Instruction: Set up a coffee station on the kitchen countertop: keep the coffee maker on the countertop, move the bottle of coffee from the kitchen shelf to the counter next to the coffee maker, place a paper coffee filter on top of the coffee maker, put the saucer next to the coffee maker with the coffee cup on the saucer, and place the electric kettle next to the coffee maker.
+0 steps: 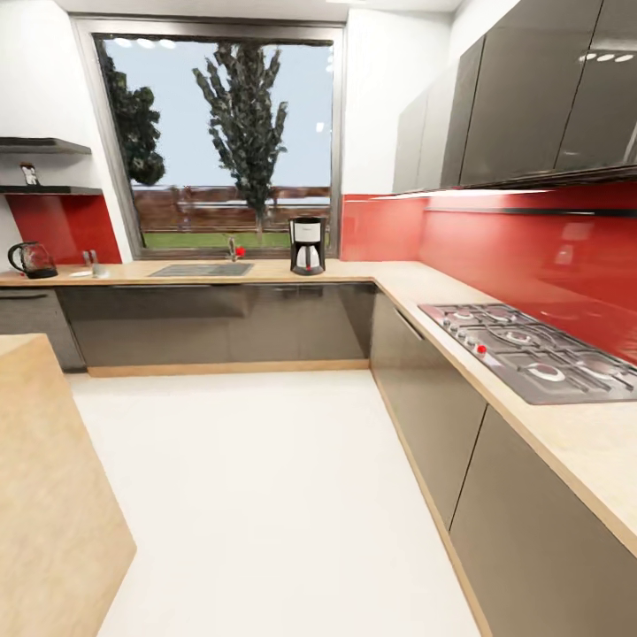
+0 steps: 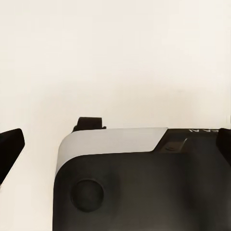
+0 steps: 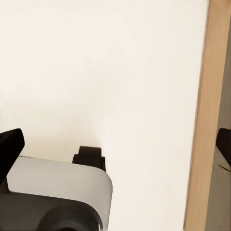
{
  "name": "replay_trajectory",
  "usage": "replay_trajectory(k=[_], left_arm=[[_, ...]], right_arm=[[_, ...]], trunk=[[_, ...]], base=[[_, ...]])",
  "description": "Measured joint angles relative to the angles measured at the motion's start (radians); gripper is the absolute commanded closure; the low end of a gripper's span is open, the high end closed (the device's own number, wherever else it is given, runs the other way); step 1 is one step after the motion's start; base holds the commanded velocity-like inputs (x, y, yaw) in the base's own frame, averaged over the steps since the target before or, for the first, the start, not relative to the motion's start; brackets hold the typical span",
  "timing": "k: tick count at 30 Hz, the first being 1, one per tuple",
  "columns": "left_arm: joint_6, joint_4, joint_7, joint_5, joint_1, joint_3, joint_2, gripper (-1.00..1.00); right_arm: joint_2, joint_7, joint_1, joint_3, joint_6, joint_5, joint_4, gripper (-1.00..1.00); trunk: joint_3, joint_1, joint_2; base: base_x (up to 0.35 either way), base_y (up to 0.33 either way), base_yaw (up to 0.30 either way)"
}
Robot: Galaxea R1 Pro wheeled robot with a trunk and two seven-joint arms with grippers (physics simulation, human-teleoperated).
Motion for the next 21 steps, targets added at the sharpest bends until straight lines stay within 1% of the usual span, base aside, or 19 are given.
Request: replay_trajectory(k=[7, 10, 21], left_arm=[[0.0, 0.0, 0.0, 0.0, 0.0, 0.0, 0.0, -1.0], [0.0, 0.0, 0.0, 0.0, 0.0, 0.0, 0.0, -1.0], [0.0, 0.0, 0.0, 0.0, 0.0, 0.0, 0.0, -1.0]], right_arm=[[0.001, 0.0, 0.0, 0.001, 0.0, 0.0, 0.002, -1.0], [0.001, -0.001, 0.0, 0.001, -0.001, 0.0, 0.002, -1.0], [0.001, -0.004, 0.0, 0.001, -0.001, 0.0, 0.002, -1.0]], trunk=[[0.0, 0.0, 0.0], [0.0, 0.0, 0.0], [0.0, 0.0, 0.0]], base=[[0.327, 0.0, 0.003], [0.327, 0.0, 0.099], [0.327, 0.0, 0.243]])
